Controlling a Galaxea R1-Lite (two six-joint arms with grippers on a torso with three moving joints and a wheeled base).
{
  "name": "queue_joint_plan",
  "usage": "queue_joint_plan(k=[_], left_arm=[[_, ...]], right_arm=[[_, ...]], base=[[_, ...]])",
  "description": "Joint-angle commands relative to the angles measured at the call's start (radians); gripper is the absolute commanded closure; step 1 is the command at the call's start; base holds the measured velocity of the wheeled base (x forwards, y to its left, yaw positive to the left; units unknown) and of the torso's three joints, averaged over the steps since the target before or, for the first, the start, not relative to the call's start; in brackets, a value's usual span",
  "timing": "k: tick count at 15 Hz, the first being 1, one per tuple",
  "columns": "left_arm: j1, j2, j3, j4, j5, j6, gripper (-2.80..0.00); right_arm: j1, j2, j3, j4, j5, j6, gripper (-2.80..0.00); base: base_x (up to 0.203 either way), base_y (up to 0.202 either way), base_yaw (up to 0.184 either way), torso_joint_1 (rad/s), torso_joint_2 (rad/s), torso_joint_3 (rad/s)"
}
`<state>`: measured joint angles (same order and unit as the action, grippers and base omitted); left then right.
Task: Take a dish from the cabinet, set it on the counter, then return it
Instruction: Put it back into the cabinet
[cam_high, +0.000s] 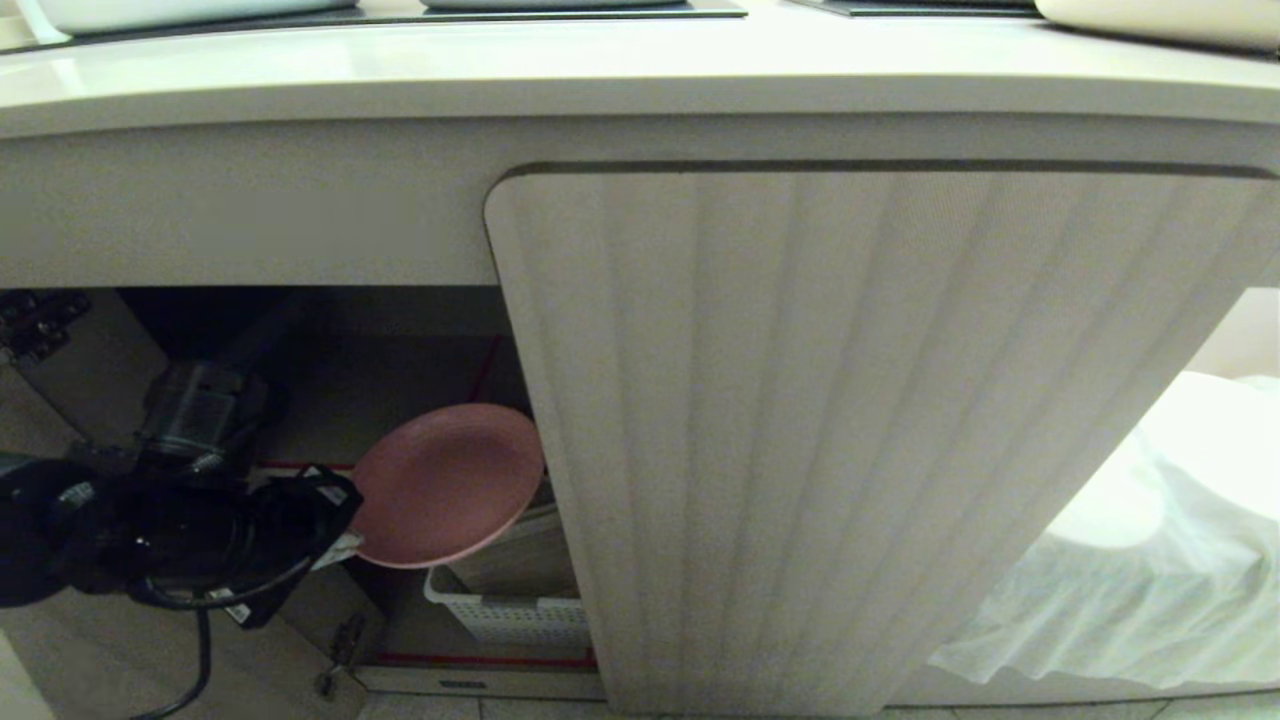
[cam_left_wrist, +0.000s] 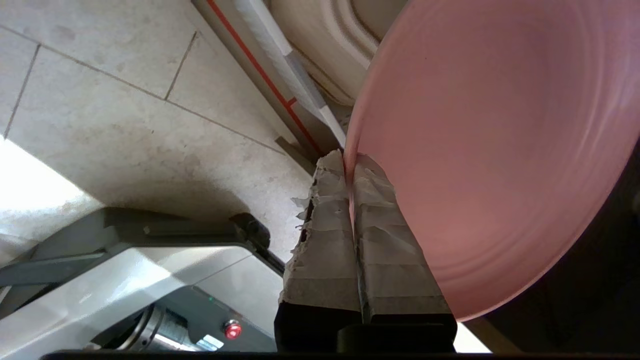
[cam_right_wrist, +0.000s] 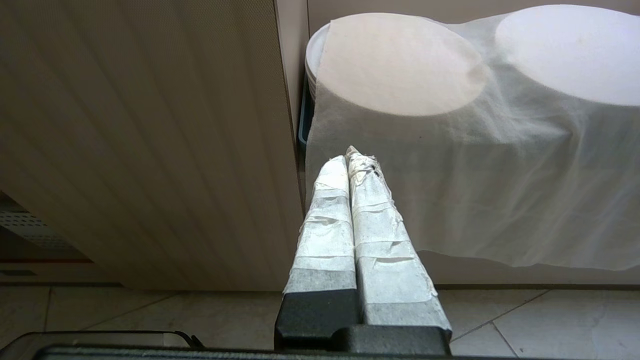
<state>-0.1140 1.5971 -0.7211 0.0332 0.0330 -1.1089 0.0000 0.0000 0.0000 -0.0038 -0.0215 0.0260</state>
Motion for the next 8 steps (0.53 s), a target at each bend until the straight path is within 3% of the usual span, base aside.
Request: queue_joint_plan(k=[1,8], left_arm=[[0.001,0.028,-0.001,-0.023,0.001,-0.006,0.0],[0.003,0.072,-0.016,-0.064,0.005,-0.002,0.0]], right_arm=[[0.0,0.0,0.0,-0.001,0.0,0.0,0.0],[0.0,0.0,0.0,-0.001,0.0,0.001,0.0]], base=[[0.0,0.0,0.0,0.0,0.0,0.0],[0.0,0.0,0.0,0.0,0.0,0.0]])
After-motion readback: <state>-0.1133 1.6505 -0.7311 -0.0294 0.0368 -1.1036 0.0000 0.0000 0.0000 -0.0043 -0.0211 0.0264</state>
